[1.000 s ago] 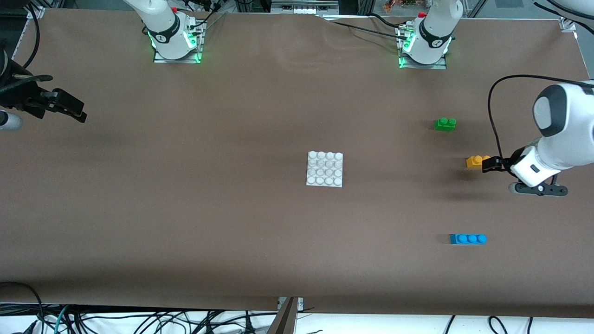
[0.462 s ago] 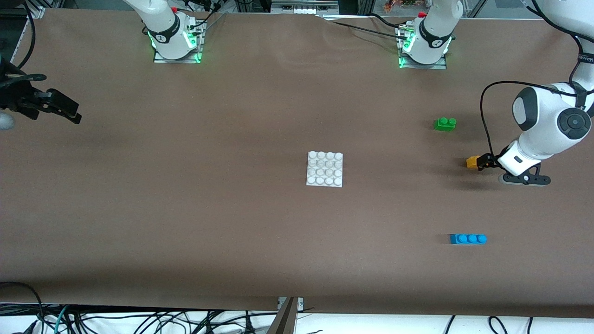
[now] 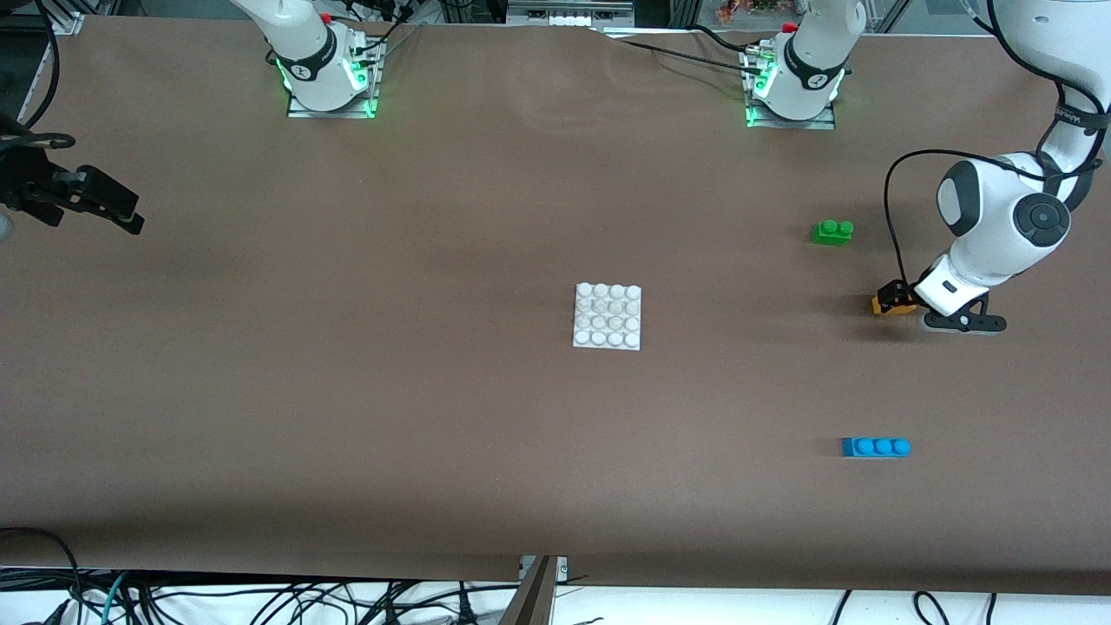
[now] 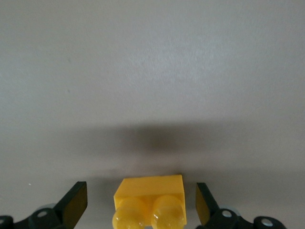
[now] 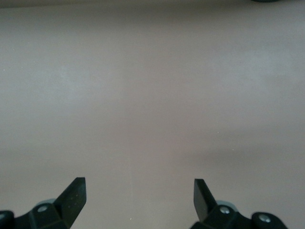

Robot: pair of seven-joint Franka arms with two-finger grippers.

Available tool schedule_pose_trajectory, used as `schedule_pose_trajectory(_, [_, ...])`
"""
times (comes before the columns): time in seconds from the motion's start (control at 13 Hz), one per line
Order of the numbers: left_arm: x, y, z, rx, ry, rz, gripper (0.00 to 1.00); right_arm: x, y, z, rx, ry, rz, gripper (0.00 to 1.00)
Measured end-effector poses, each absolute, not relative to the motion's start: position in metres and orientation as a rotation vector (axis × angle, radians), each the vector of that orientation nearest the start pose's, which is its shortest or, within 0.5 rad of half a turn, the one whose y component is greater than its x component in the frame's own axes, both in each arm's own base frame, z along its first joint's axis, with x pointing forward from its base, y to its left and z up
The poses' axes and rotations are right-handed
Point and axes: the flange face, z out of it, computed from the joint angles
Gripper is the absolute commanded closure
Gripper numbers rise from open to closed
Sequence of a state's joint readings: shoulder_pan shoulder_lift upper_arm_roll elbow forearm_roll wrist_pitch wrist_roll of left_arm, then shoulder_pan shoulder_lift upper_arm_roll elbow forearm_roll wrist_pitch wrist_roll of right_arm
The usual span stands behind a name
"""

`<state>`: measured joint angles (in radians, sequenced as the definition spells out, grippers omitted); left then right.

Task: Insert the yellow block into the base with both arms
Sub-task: 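Close the left gripper around the yellow block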

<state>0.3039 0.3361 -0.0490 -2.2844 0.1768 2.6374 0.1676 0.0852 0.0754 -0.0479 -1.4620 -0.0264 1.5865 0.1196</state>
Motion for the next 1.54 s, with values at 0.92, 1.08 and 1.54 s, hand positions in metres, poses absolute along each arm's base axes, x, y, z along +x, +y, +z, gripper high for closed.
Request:
schedule_pose_trajectory(0.92, [0.513, 0.129, 0.204, -3.070, 0.096, 0.015, 0.18, 0.594, 0.031, 0.596, -3.174, 0.092, 0.048, 0.00])
schedule_pose_trajectory(1.08, [0.513, 0.130, 0.204, -3.071, 0.095, 0.018, 0.18, 0.597, 0.031, 0.589, -3.173, 0.092, 0.063, 0.00])
schedule_pose_trajectory(1.54, [0.510, 0.129, 0.201, -3.073, 0.094, 0.033, 0.22, 0.598, 0.031, 0.589, -3.173, 0.091, 0.061, 0.00])
